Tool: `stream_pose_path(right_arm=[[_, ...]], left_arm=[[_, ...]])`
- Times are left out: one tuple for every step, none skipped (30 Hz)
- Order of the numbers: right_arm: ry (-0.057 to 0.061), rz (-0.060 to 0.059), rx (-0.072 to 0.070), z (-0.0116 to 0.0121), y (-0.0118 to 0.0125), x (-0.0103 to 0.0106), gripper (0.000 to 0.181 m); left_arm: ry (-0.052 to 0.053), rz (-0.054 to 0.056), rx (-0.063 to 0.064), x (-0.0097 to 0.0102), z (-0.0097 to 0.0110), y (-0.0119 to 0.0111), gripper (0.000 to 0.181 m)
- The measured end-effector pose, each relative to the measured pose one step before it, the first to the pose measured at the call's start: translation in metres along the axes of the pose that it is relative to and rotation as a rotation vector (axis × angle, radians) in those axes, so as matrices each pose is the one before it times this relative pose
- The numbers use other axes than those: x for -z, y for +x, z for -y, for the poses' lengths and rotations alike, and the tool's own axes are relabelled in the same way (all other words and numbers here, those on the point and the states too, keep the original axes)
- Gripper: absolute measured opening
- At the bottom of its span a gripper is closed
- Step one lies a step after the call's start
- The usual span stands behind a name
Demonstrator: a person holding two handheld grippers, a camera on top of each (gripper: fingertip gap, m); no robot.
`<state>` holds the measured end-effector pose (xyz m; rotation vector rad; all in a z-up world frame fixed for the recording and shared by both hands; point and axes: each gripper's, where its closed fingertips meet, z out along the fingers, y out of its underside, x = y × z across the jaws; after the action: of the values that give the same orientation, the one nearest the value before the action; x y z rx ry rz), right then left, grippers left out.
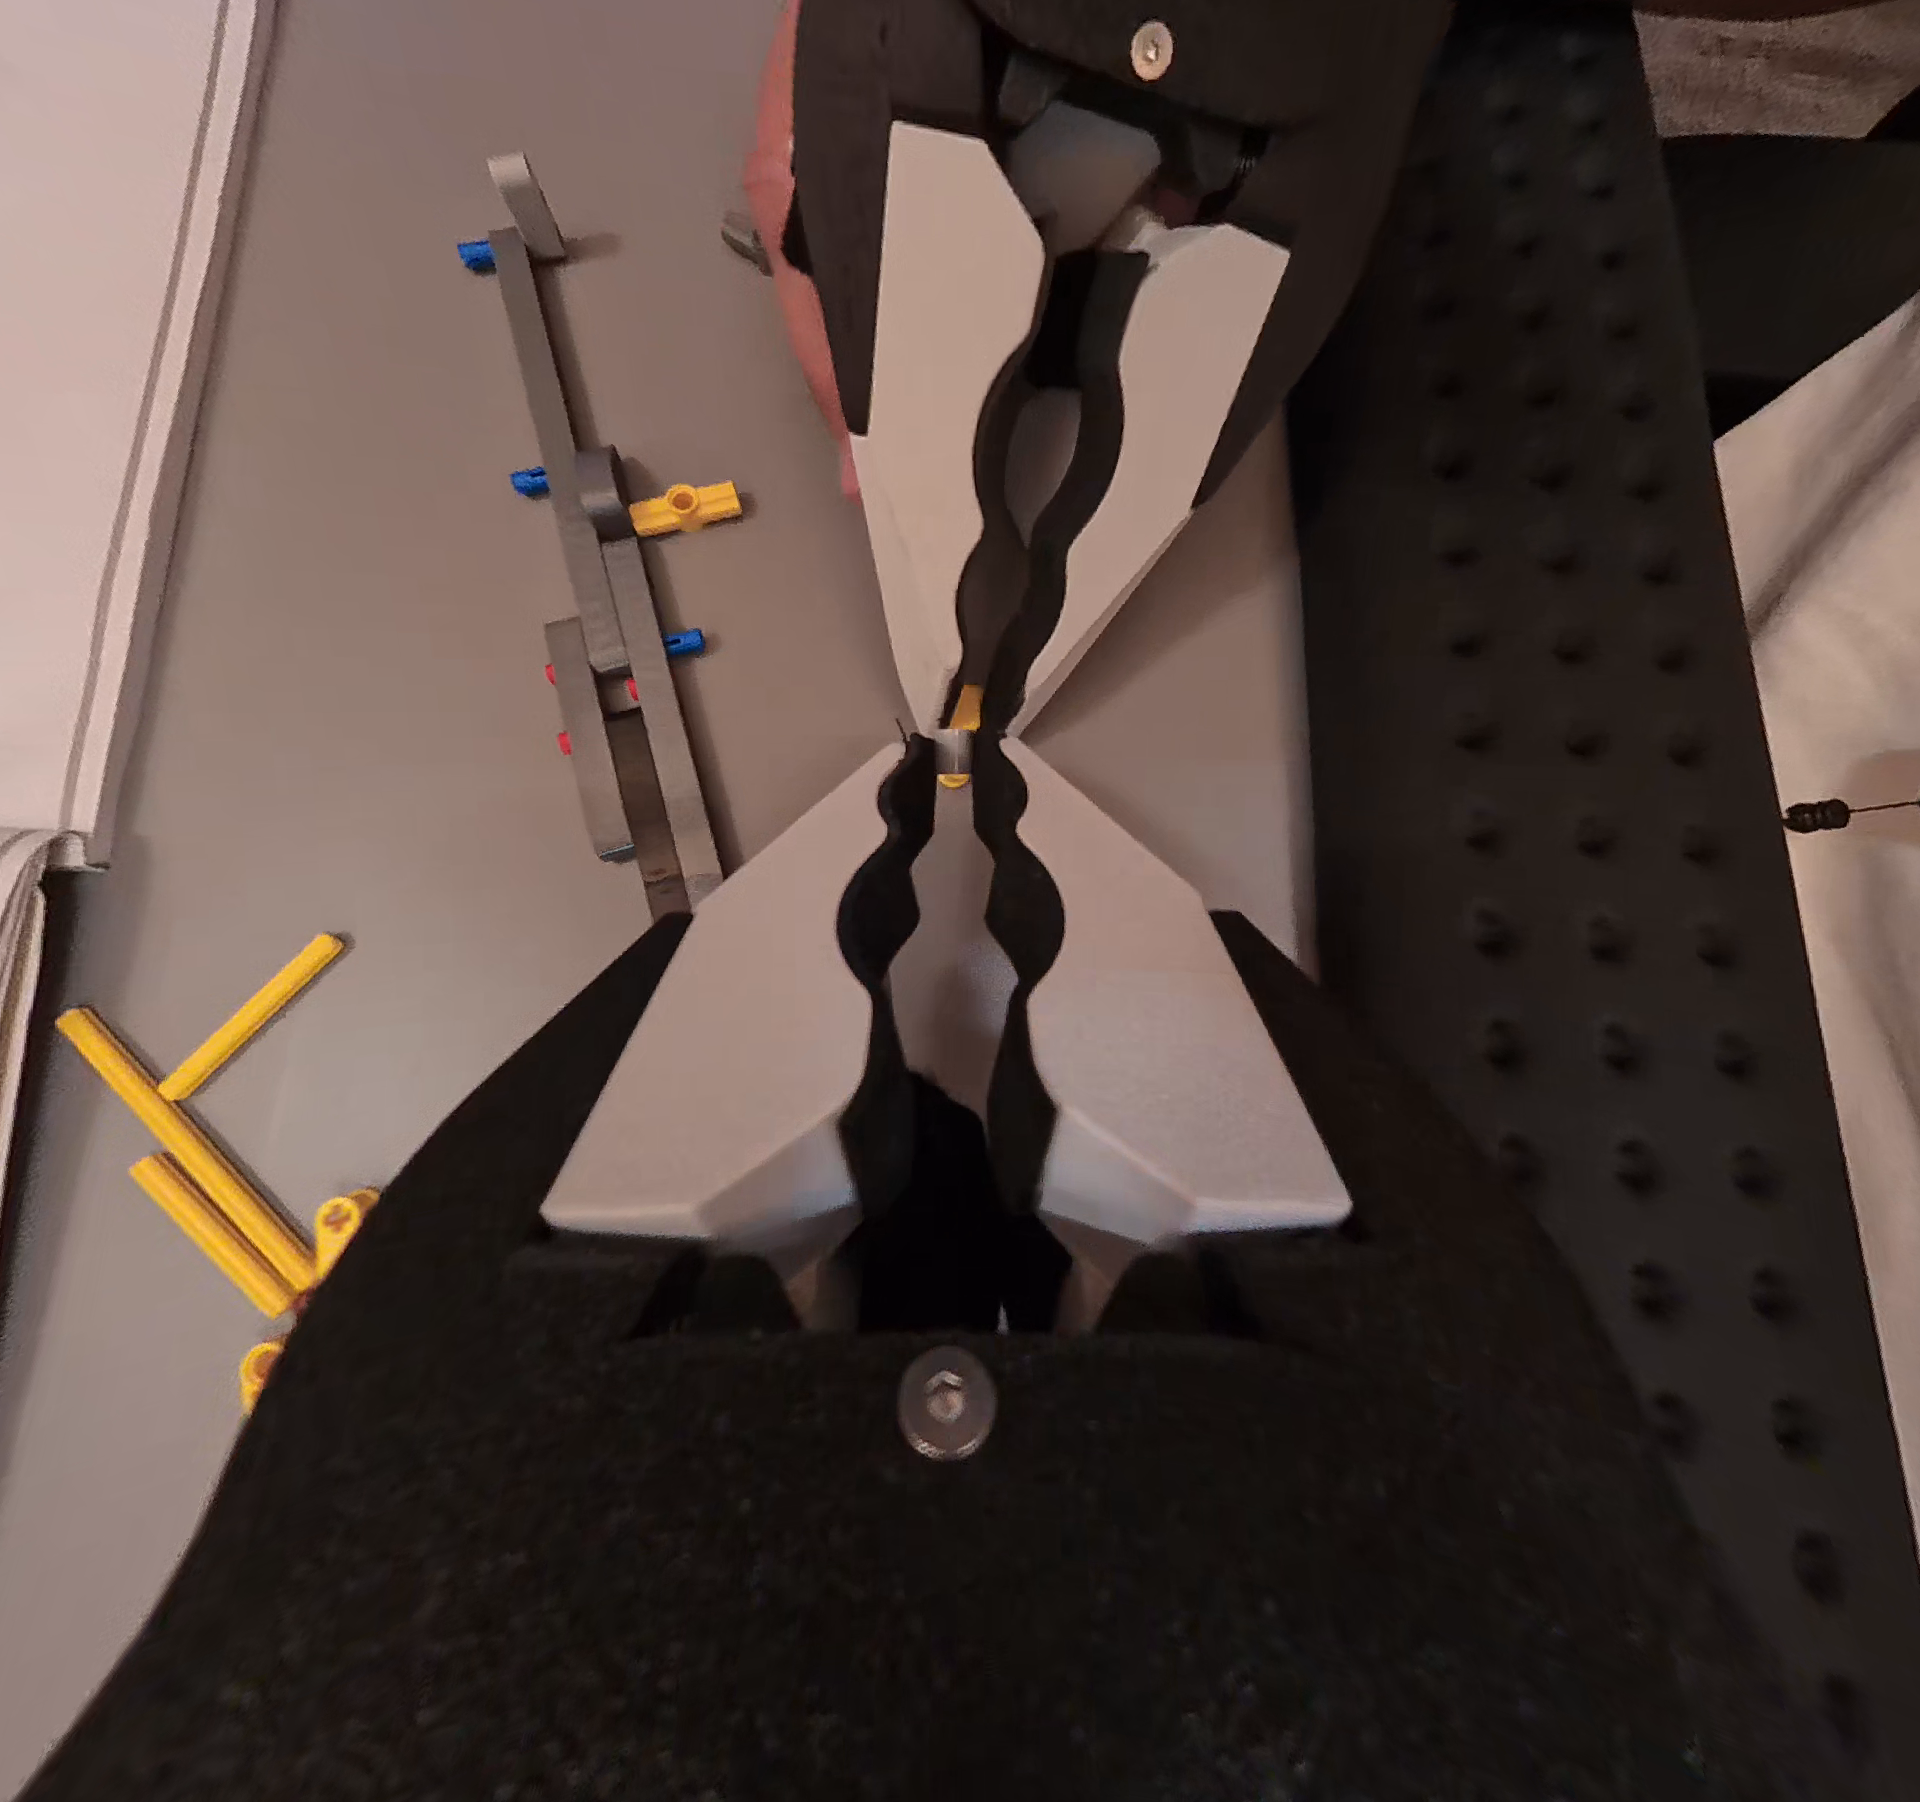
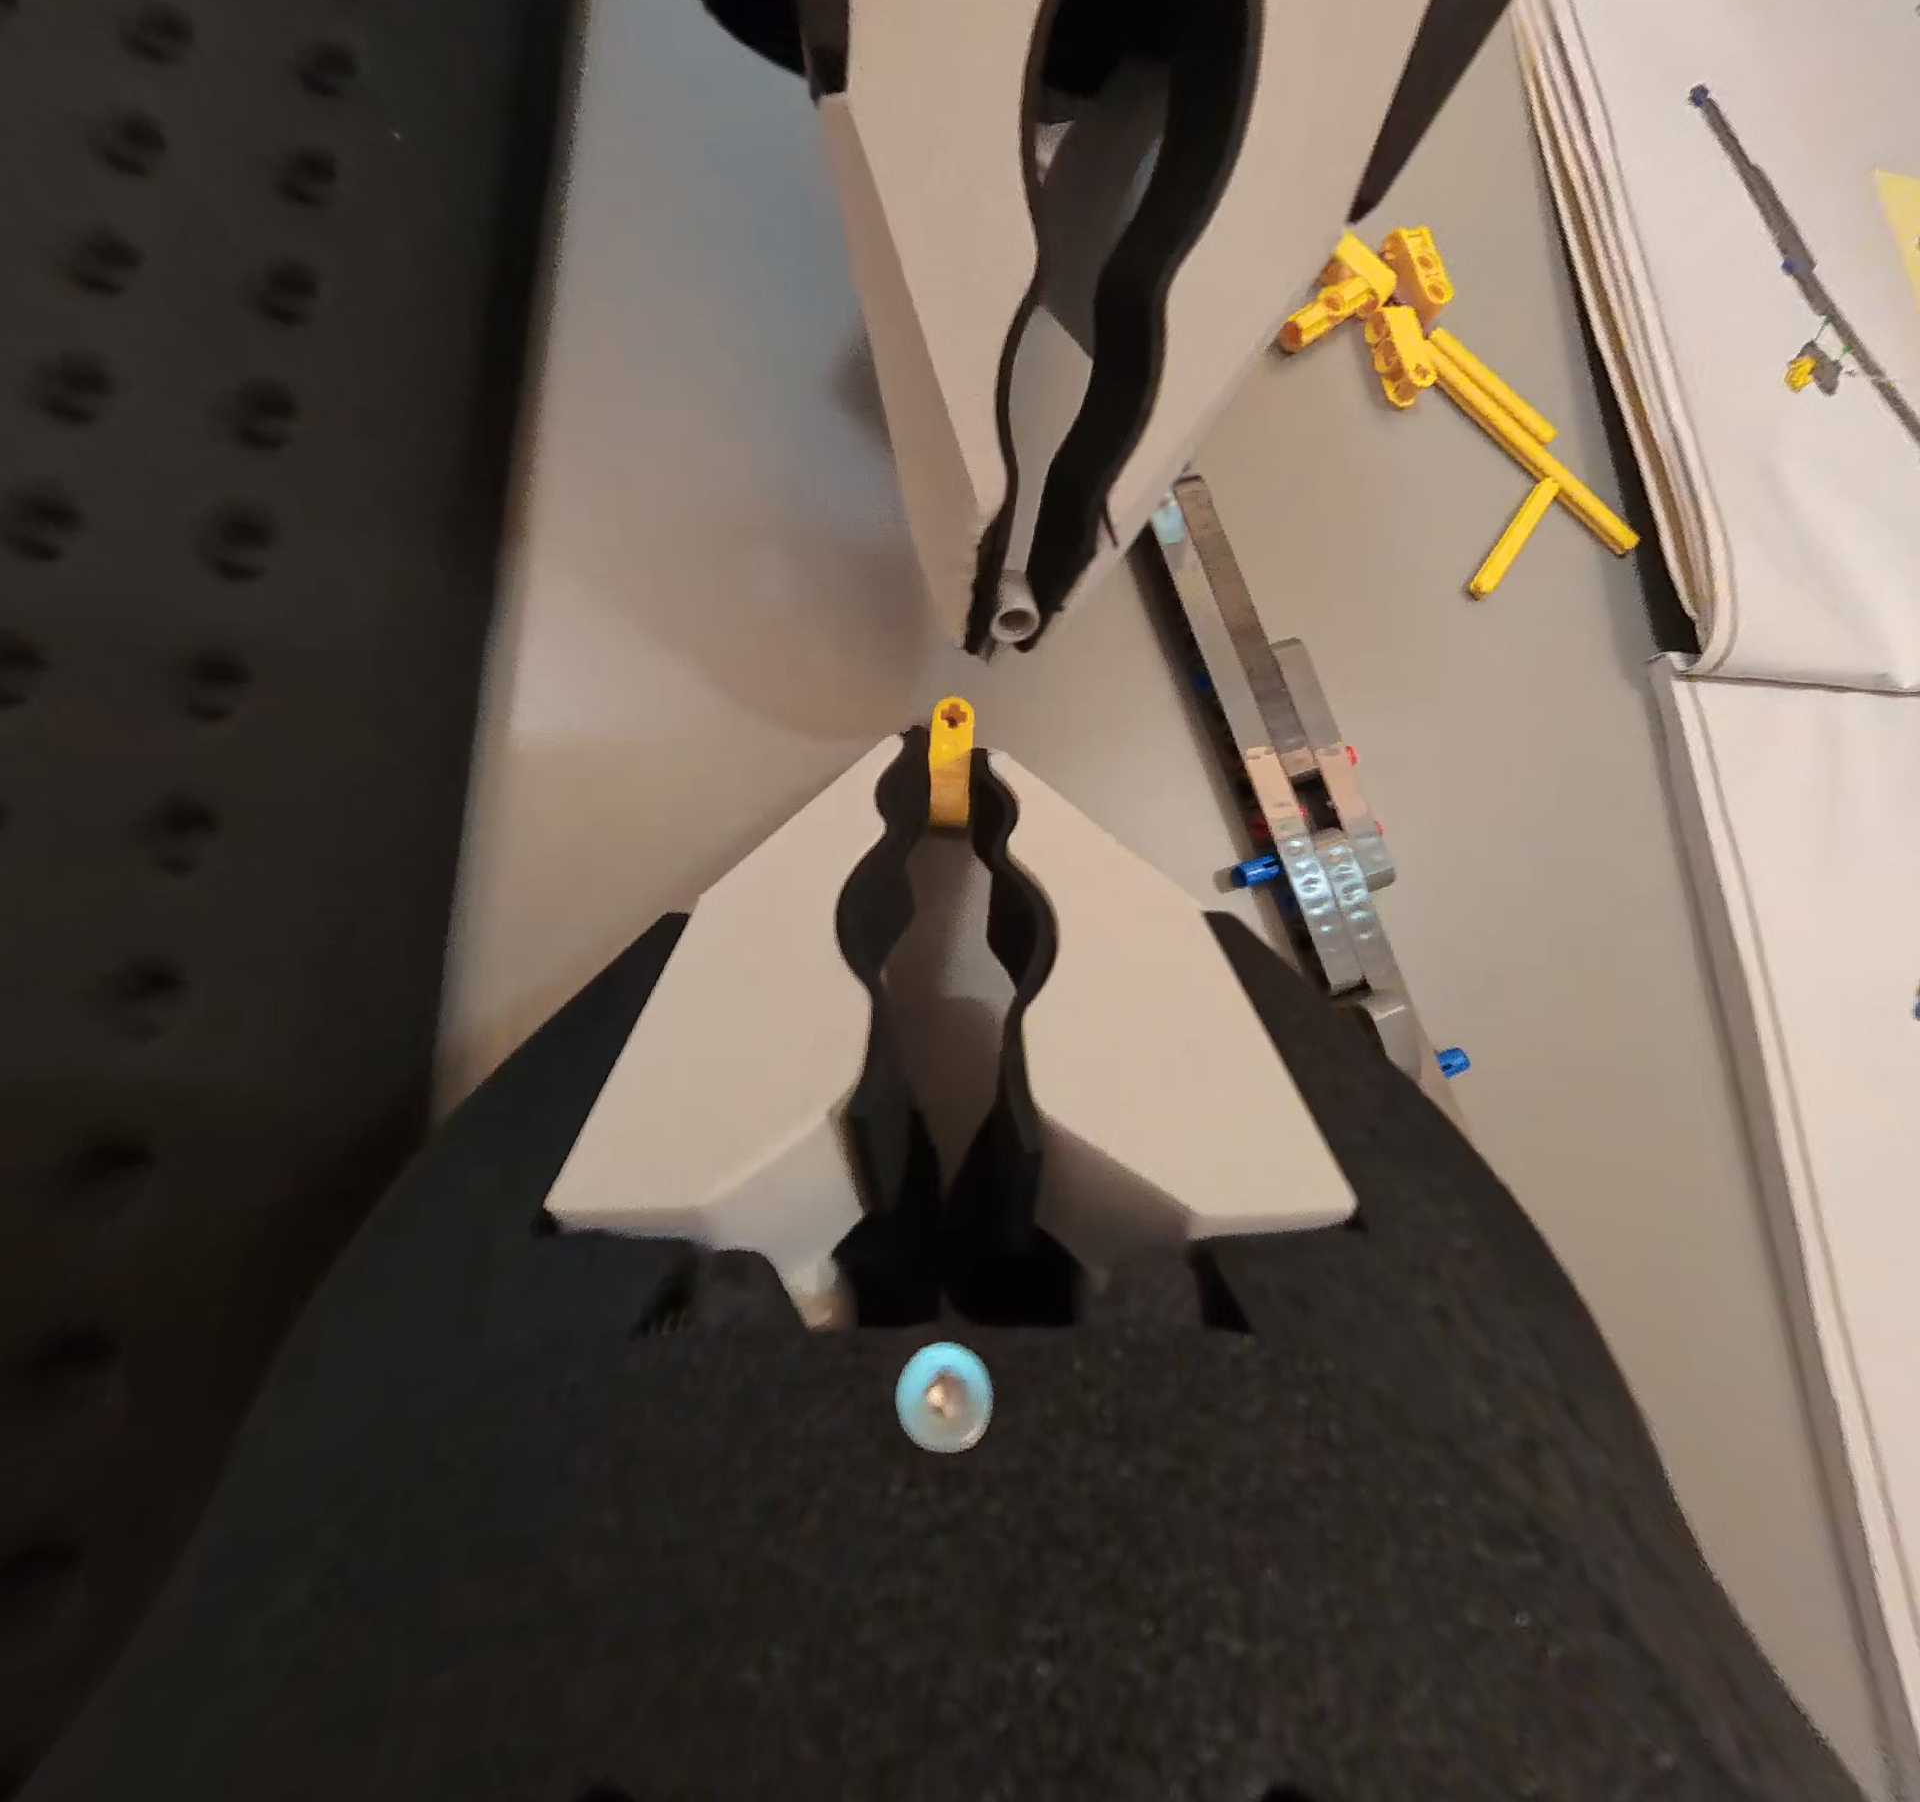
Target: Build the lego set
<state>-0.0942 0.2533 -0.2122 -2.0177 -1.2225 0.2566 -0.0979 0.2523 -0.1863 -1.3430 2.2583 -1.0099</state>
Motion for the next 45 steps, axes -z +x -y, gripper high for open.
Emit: stream_pose_path(right_arm=[[0.0062,-0.014,0.0083,0.00137,0.00148,0.0017,0.007],[0.0205,0.0037,-0.0012,0.00382,-0.00017,0.00272,0.007],[0.0275,0.002,-0.0067,0.00492,0.00049,0.00314,0.007],[0.0199,0.0034,-0.0037,0.00367,0.00033,0.00266,0.007],[0.0142,-0.0021,0.0018,0.00228,0.00078,0.00184,0.007],[0.0123,-0.007,0.0099,0.00172,0.00085,0.00148,0.007],[0.0026,-0.0005,0.0065,0.00048,-0.00006,0.00084,0.007],[-0.0006,-0.0008,0.0061,-0.00006,-0.00028,0.0003,0.007],[0.0066,-0.0046,0.0123,0.00044,-0.00003,0.00037,0.007],[0.0117,-0.008,0.0013,0.00104,0.00058,0.00082,0.007],[0.0099,-0.0005,-0.0069,0.00123,0.00008,0.00146,0.007],[0.0074,-0.0037,0.0007,0.00074,0.00056,0.00139,0.007],[0.0093,-0.0061,0.0107,0.00066,0.00022,0.0011,0.007],[0.0133,0.0013,0.0094,0.00087,-0.00067,0.00107,0.007],[0.0076,-0.0079,0.0091,0.00013,0.00076,0.00103,0.007],[-0.0015,-0.022,0.0209,-0.00039,0.00188,0.00104,0.007],[-0.003,-0.0114,0.021,-0.00028,0.0,0.00047,0.007],[-0.0046,-0.0075,0.0096,-0.00035,-0.00047,-0.00004,0.007],[-0.0105,-0.0155,0.0154,-0.0005,0.00042,0.00048,0.007],[-0.0121,-0.019,0.0419,-0.00016,-0.00058,0.00064,0.007],[-0.0079,-0.033,0.0523,0.00018,0.00053,0.00071,0.007],[-0.006,-0.0216,0.0302,0.00044,0.00004,0.00115,0.007],[-0.001,-0.0148,0.0151,0.00039,0.00031,0.00159,0.006],[-0.0006,-0.0327,0.0255,-0.00003,0.00338,0.00222,0.006],[0.0065,-0.0294,0.0222,0.00124,0.00352,0.00244,0.006],[0.0134,-0.0167,-0.0082,0.00216,0.00343,0.00219,0.006],[0.0189,-0.0153,-0.0149,0.00202,0.00427,0.00223,0.006],[0.0212,-0.0084,-0.0209,0.00237,0.00352,0.00214,0.006],[0.0296,-0.0014,-0.0329,0.00374,0.00304,0.00268,0.006],[0.0308,0.0136,-0.0417,0.0033,0.00113,0.00193,0.006],[0.025,0.0081,-0.0283,0.00275,0.00068,0.00114,0.006],[0.0123,0.0112,-0.0195,0.00194,-0.00068,0.00017,0.006],[0.0117,0.0136,-0.0275,0.00099,-0.00106,-0.00073,0.007],[0.0145,0.0134,-0.0278,0.00137,-0.00062,-0.00033,0.007],[0.0161,0.0088,-0.0194,0.00201,0.00002,-0.00002,0.007],[0.0068,0.0061,-0.0118,0.00105,-0.00034,-0.00067,0.007],[0.0017,0.0009,0.0006,0.00053,-0.00046,-0.00096,0.007],[0.0099,0.0008,-0.0059,0.00145,-0.00025,-0.00026,0.007],[0.0166,-0.0039,-0.0028,0.00296,0.00077,0.00087,0.007],[0.0181,0.0015,-0.0077,0.00353,0.00027,0.00107,0.007],[0.0125,0.0026,-0.0109,0.00267,0.00026,0.0004,0.007],[-0.0014,-0.0031,0.0071,0.00064,0.0001,-0.00039,0.007],[-0.0059,-0.0023,0.0058,-0.00043,-0.00028,-0.00053,0.007],[0.0094,0.0074,-0.0133,0.00091,-0.00066,0.00002,0.007],[0.0039,0.0116,-0.0199,-0.0002,-0.00036,-0.0003,0.007]], left_arm=[[0.0038,-0.0121,-0.0017,0.00094,0.00212,0.00076,0.005],[0.0118,-0.0214,-0.0013,0.00121,0.00329,0.00224,0.005],[0.0048,-0.0119,-0.0089,0.0009,0.00227,0.001,0.005],[-0.0124,0.0035,-0.0175,0.00023,-0.00036,-0.00116,0.005],[-0.0198,0.0001,-0.0207,-0.0002,-0.00149,-0.00022,0.005],[-0.0146,-0.0065,-0.0191,-0.00055,-0.00062,0.00125,0.005],[-0.0087,-0.0028,-0.0123,-0.00047,0.00037,0.00066,0.005],[-0.0098,-0.0048,-0.0026,-0.00032,0.00026,0.00038,0.005],[-0.0094,-0.0077,-0.0002,0.00017,0.00014,0.00045,0.006],[-0.0045,-0.003,-0.0096,0.00087,0.00097,-0.00012,0.005],[-0.0032,-0.0023,-0.0087,0.00092,0.00143,0.00001,0.005],[-0.0058,-0.0021,-0.0021,0.0007,0.00125,-0.00002,0.005],[-0.0071,-0.0036,-0.003,0.00042,0.0009,0.00012,0.005],[-0.0062,-0.0061,-0.0067,0.00028,0.00092,0.00083,0.006],[-0.0067,0.0015,-0.0105,0.00009,0.00079,-0.00009,0.006],[-0.008,0.0106,-0.0145,-0.00008,0.00078,-0.00112,0.005],[-0.013,0.0074,-0.0186,-0.0004,0.00012,-0.0001,0.005],[-0.0175,0.0105,-0.0254,-0.00054,0.00001,0.00022,0.006],[-0.0185,0.0158,-0.0249,-0.00072,0.00012,-0.00015,0.005],[-0.0183,0.0111,-0.019,-0.00056,0.00045,0.00053,0.006],[-0.0147,0.012,-0.0183,-0.00035,0.00088,0.00033,0.006],[-0.009,0.0107,-0.0139,-0.00011,0.00124,0.00037,0.006],[-0.0007,0.0105,-0.0057,0.0001,0.00172,-0.00004,0.005],[0.0073,0.0218,-0.006,0.00097,0.00228,-0.00182,0.005],[0.0133,0.0234,-0.0105,0.002,0.00283,-0.0021,0.005],[0.0195,0.0229,-0.0116,0.00274,0.00345,-0.00214,0.005],[0.0252,0.027,-0.0087,0.00284,0.00327,-0.00265,0.005],[0.0332,0.0278,-0.005,0.00278,0.00374,-0.00252,0.005],[0.0481,0.0237,0.0007,0.00285,0.00463,-0.00169,0.005],[0.0479,0.0124,0.0176,0.00259,0.00381,-0.00067,0.005],[0.0452,0.0039,0.0262,0.00193,0.00284,-0.00007,0.006],[0.0373,-0.0063,0.0282,0.00137,0.00133,0.00071,0.006],[0.0267,-0.0095,0.0263,0.00108,0.00023,0.00082,0.006],[0.0286,-0.0088,0.0253,0.00105,0.0004,0.0006,0.006],[0.0302,-0.0091,0.0249,0.00154,0.00102,0.00028,0.005],[0.0193,-0.0044,0.0114,0.00137,0.00026,0.00028,0.006],[0.008,-0.0003,-0.0031,0.00087,-0.00048,0.00044,0.006],[0.0092,-0.0013,0.0004,0.00112,0.00051,0.0004,0.006],[0.0196,-0.0042,0.014,0.00149,0.00223,0.00026,0.006],[0.0255,-0.0078,0.0169,0.0018,0.00294,0.00044,0.006],[0.0206,-0.0053,0.0097,0.00152,0.00241,0.00035,0.006],[0.0064,-0.0002,0.0019,0.00064,0.00048,0.00021,0.006],[-0.0014,0.0008,-0.0001,0.00013,-0.00062,0.0003,0.006],[0.004,-0.0031,0.0068,0.00032,0.00001,0.00048,0.005],[0.0017,-0.0036,0.0115,0.00018,-0.00042,0.00014,0.005]])
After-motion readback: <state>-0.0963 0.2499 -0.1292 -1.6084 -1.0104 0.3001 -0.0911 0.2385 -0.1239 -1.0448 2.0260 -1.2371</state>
